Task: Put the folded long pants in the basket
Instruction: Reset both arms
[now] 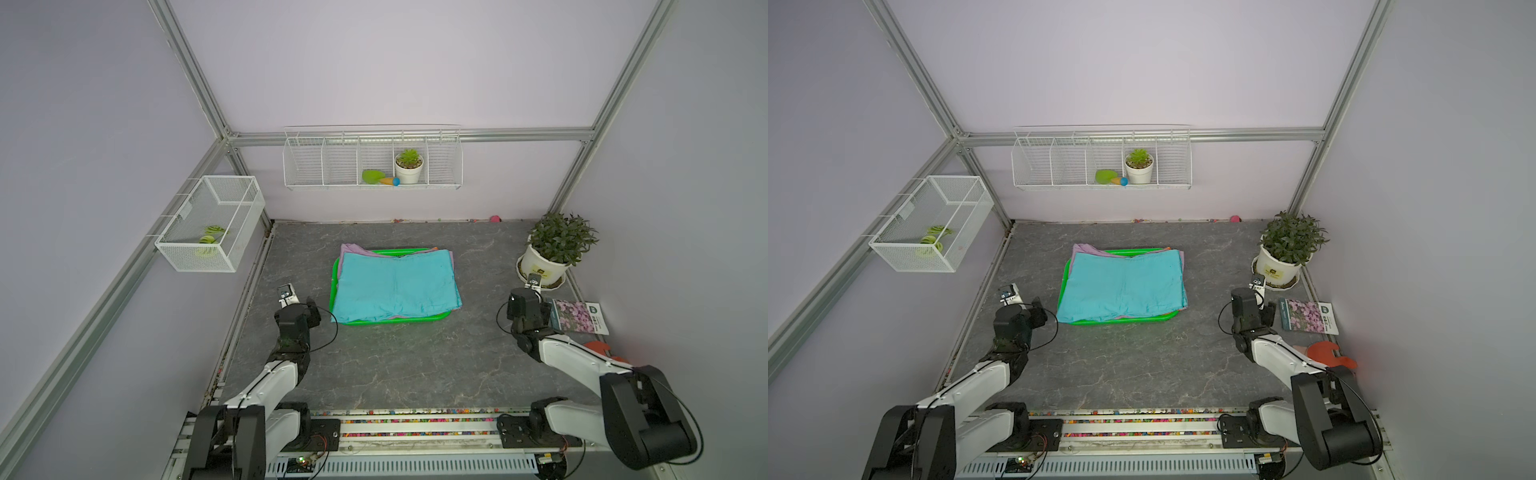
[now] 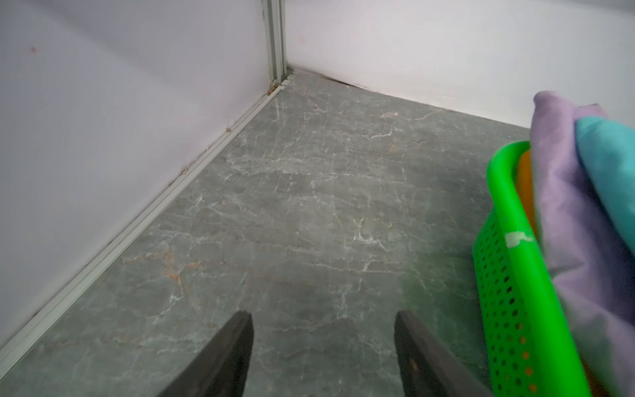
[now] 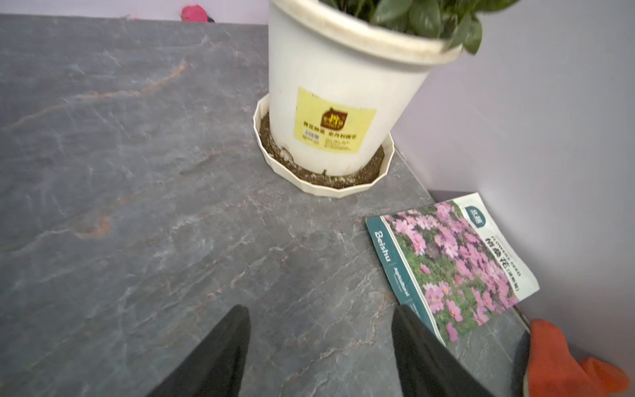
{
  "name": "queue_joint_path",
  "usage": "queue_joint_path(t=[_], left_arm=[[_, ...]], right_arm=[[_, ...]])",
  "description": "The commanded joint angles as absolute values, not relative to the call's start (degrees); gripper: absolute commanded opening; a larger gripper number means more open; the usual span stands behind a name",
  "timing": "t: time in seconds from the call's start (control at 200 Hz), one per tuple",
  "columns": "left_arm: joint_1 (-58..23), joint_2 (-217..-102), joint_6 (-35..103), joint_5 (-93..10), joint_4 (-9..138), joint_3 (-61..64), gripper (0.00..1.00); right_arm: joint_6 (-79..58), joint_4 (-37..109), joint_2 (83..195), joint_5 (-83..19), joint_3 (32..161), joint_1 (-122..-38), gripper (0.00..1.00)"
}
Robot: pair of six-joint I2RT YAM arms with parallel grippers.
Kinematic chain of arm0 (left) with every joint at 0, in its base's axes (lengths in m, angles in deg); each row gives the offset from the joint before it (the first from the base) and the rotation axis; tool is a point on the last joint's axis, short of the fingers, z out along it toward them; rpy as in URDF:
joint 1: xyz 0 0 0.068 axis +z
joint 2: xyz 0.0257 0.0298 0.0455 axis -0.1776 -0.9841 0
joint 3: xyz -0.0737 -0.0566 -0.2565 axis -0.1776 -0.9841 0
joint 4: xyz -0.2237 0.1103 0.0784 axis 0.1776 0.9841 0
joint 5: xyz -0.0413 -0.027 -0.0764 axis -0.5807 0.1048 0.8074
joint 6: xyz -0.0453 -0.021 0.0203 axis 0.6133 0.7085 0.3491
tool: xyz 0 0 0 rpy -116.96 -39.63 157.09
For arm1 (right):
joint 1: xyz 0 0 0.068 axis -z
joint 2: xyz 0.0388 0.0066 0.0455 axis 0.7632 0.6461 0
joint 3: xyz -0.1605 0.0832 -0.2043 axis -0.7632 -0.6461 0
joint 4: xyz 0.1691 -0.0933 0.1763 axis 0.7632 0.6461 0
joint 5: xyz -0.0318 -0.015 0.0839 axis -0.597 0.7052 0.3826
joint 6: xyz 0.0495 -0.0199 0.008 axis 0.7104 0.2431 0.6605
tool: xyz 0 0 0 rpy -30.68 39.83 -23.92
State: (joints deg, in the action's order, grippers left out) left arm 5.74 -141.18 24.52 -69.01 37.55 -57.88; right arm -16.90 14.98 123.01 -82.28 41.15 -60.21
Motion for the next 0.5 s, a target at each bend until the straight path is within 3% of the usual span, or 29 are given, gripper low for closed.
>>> queue_joint_path(t=[0.0, 0.115, 0.195, 0.265, 0.35, 0.485, 0.5], left_arm=[[6.1, -146.63, 18.86, -66.75, 23.86, -56.47, 0.69], [6.32, -153.73, 16.62, -63.14, 19.58, -53.81, 0.69], [6.36, -160.53, 15.94, -62.89, 8.91, -56.09, 0.69], [6.95, -165.6, 16.23, -64.57, 2.25, -55.64, 0.7], [8.34, -162.54, 19.04, -62.2, 17.56, -50.63, 0.7], [9.79, -162.75, 19.76, -60.29, 17.94, -50.32, 0.78], [9.79, -162.89, 19.69, -60.39, 17.53, -50.45, 0.87]], right_arm=[[-23.1, -10.99, 125.55, -79.08, 36.3, -58.62, 0.71], [-22.26, -26.74, 135.39, -72.47, 34.07, -55.13, 0.72], [-22.62, -18.69, 134.8, -66.2, 35.65, -54.99, 0.7], [-25.74, -32.09, 142.64, -65.9, 35.45, -54.98, 0.7], [-23.28, -10.38, 136.85, -63.8, 41.26, -54.53, 0.69], [-24.08, -14.91, 139.71, -62.75, 41.79, -53.94, 0.78], [-24.1, -14.2, 139.51, -62.82, 41.95, -53.91, 0.79]])
